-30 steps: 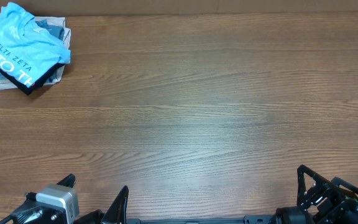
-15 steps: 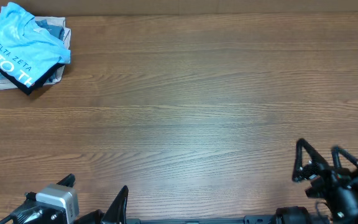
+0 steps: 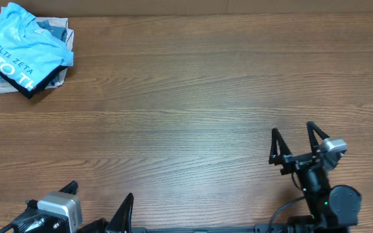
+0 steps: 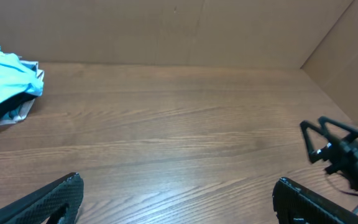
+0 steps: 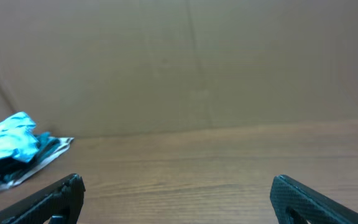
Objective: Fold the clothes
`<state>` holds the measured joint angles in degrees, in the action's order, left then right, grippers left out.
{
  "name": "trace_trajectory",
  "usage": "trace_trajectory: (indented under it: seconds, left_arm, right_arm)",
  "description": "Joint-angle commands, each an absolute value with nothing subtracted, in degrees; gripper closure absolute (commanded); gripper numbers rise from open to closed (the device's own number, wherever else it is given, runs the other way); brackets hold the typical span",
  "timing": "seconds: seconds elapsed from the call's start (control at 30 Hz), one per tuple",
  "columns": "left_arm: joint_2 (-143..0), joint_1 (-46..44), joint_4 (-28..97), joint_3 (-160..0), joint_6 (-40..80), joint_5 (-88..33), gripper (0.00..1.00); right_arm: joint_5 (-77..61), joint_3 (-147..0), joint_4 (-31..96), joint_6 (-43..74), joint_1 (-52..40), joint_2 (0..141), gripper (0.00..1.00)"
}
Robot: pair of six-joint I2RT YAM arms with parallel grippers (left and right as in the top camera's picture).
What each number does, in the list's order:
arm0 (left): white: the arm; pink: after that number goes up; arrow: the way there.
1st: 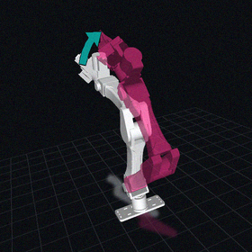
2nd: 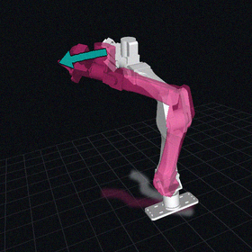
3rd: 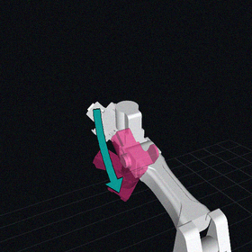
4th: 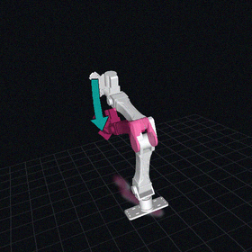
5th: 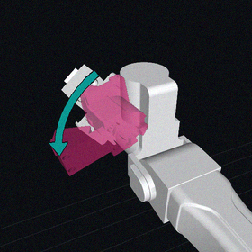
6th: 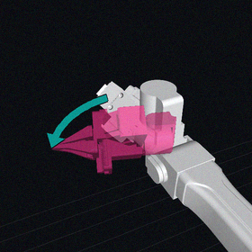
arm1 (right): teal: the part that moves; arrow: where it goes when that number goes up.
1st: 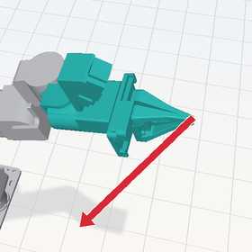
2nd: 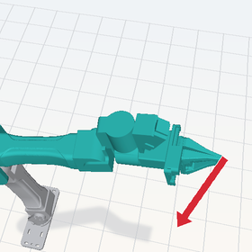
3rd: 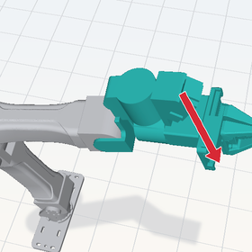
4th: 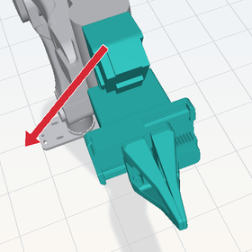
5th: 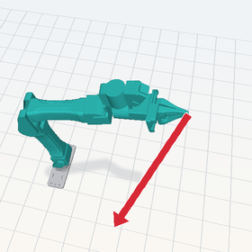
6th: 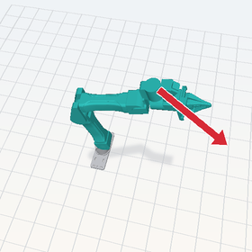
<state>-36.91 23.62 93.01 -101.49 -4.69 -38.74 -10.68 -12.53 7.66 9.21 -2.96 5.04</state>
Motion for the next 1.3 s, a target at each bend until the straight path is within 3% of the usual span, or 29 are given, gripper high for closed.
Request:
trace_trajectory:
  seconds: [0.0,0.37,0.7,1.27]
  left_arm:
    - [-36.99,23.64,92.82,-101.38,-5.37,-38.74,0.00]
    - [-36.99,23.64,92.79,-101.38,-5.37,-38.74,0.00]
    - [-36.99,23.64,92.79,-101.38,-5.37,-38.74,0.00]
    - [-36.99,23.64,92.79,-101.38,-5.37,-38.74,0.00]
  right_arm:
    - [-12.08,-6.61,3.14,7.40,-4.49,0.34,0.00]
    - [-5.04,-0.32,-4.56,7.49,-5.74,0.16,0.00]
    - [-1.87,-0.45,5.02,7.64,-5.74,0.16,0.00]
    - [-1.98,-0.45,4.67,7.44,-5.74,0.16,0.00]
